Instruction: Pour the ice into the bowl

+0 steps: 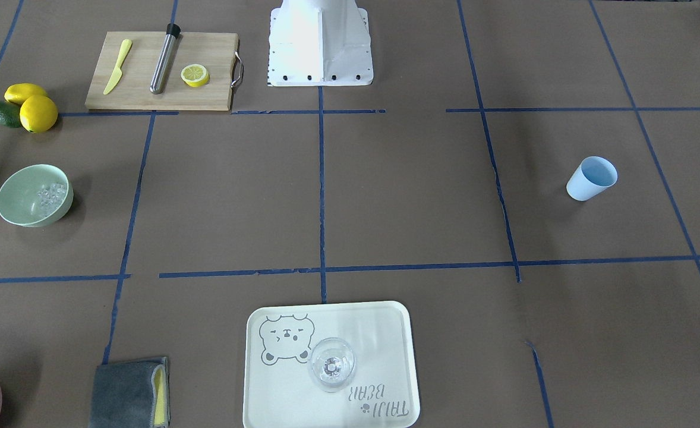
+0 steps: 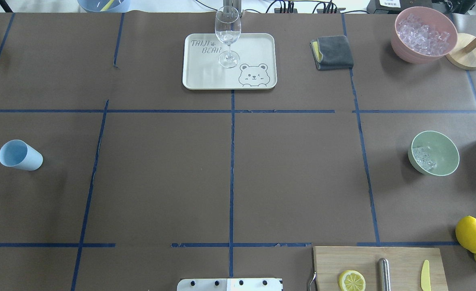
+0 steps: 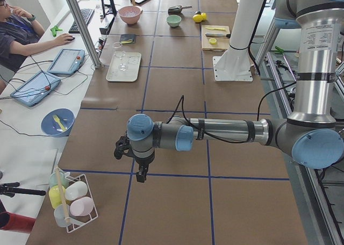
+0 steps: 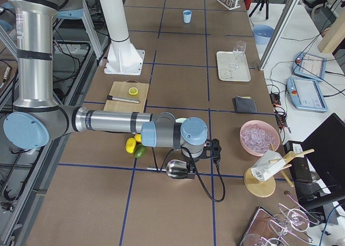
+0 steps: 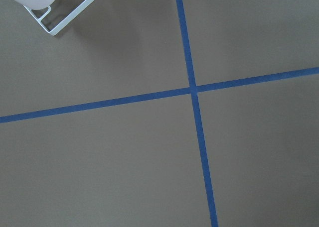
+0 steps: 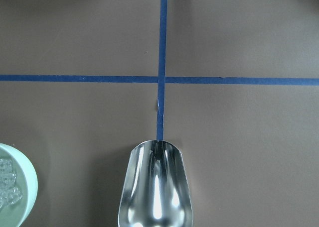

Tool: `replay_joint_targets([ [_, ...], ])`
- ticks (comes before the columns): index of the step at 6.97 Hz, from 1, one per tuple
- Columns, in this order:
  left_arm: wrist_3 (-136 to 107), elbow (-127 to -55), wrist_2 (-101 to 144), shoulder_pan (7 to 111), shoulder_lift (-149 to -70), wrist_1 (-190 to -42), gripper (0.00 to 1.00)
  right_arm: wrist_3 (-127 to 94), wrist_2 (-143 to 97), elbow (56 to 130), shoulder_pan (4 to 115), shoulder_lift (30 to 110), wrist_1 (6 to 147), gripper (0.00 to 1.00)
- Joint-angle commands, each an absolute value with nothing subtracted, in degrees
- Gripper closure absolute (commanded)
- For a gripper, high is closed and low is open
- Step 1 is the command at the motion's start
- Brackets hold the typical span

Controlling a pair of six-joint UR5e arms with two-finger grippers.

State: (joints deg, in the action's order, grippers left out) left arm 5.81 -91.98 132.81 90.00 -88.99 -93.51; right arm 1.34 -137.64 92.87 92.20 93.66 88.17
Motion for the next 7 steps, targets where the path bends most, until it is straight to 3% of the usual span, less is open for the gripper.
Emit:
replay_joint_targets([
  [1,5.8,-92.11,132.8,90.0,-88.77,-93.52,0.0,1.23,-137.55,92.55,91.76,93.43,87.89,0.0],
  [7,5.8,-91.85,132.72,90.0,-88.77,-93.6,0.0,0.79,-137.46,92.55,91.58,92.72,87.89,0.0],
])
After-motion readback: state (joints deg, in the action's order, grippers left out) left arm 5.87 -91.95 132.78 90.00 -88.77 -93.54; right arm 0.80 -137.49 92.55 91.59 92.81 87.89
